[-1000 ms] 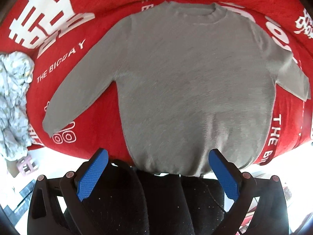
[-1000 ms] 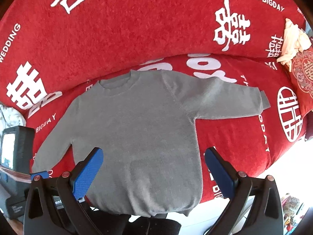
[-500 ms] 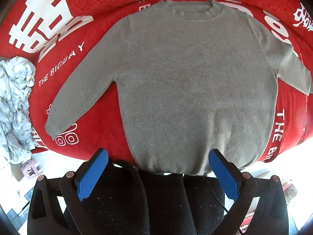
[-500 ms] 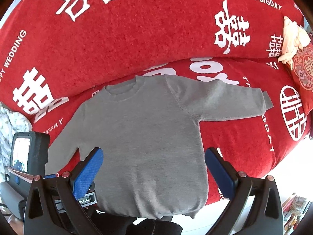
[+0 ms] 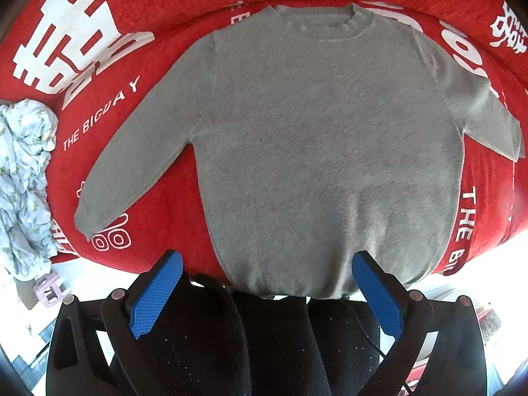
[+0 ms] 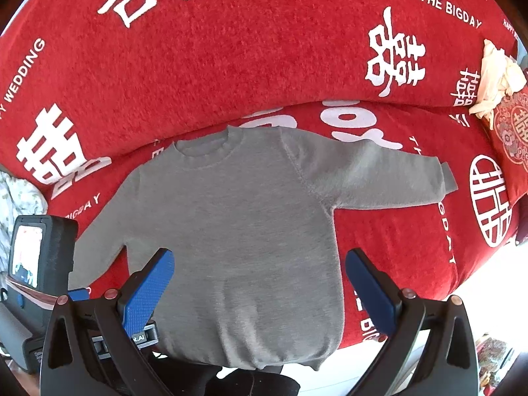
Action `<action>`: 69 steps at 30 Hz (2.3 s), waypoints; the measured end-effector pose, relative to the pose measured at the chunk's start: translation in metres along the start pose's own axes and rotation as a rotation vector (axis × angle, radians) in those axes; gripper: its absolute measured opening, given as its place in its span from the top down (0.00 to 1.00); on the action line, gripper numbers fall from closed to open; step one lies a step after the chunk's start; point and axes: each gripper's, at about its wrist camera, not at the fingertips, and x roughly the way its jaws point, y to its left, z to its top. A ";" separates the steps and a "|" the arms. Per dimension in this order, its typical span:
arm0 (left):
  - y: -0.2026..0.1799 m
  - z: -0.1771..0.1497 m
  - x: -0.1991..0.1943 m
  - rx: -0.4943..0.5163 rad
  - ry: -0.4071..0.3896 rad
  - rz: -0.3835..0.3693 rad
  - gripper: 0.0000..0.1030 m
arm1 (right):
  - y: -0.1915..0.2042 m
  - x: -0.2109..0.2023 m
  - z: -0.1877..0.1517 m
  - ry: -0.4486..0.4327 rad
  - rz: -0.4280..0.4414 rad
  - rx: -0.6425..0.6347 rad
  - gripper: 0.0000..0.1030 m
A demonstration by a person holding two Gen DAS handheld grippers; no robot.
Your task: Fold small clothes
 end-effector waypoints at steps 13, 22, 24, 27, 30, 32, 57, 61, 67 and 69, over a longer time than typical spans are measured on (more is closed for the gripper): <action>0.013 0.009 -0.007 -0.005 -0.082 0.019 0.00 | 0.015 0.011 0.009 0.031 -0.042 -0.060 0.00; 0.021 0.013 -0.009 0.024 -0.156 0.036 0.00 | 0.016 0.026 0.015 0.055 -0.011 -0.043 0.00; 0.023 0.011 -0.010 0.029 -0.173 0.037 0.00 | 0.018 0.029 0.016 0.059 -0.009 -0.049 0.00; 0.027 0.008 -0.011 0.027 -0.189 0.030 0.00 | 0.022 0.036 0.017 0.080 -0.009 -0.057 0.00; 0.031 0.006 -0.011 0.016 -0.193 0.018 0.00 | 0.026 0.041 0.018 0.103 0.007 -0.055 0.00; 0.033 0.006 -0.012 0.005 -0.206 0.007 0.00 | 0.029 0.041 0.018 0.108 0.011 -0.060 0.00; 0.043 0.030 0.046 -0.113 -0.292 -0.040 0.00 | -0.018 0.111 0.000 0.154 0.030 0.023 0.00; 0.040 0.030 0.064 -0.143 -0.278 -0.033 0.00 | -0.033 0.126 -0.001 0.165 0.049 0.031 0.00; 0.037 0.039 0.080 -0.192 -0.265 -0.027 0.00 | -0.036 0.142 0.005 0.176 0.069 -0.020 0.00; 0.033 0.043 0.083 -0.204 -0.269 -0.022 0.00 | -0.036 0.148 0.008 0.180 0.083 -0.041 0.00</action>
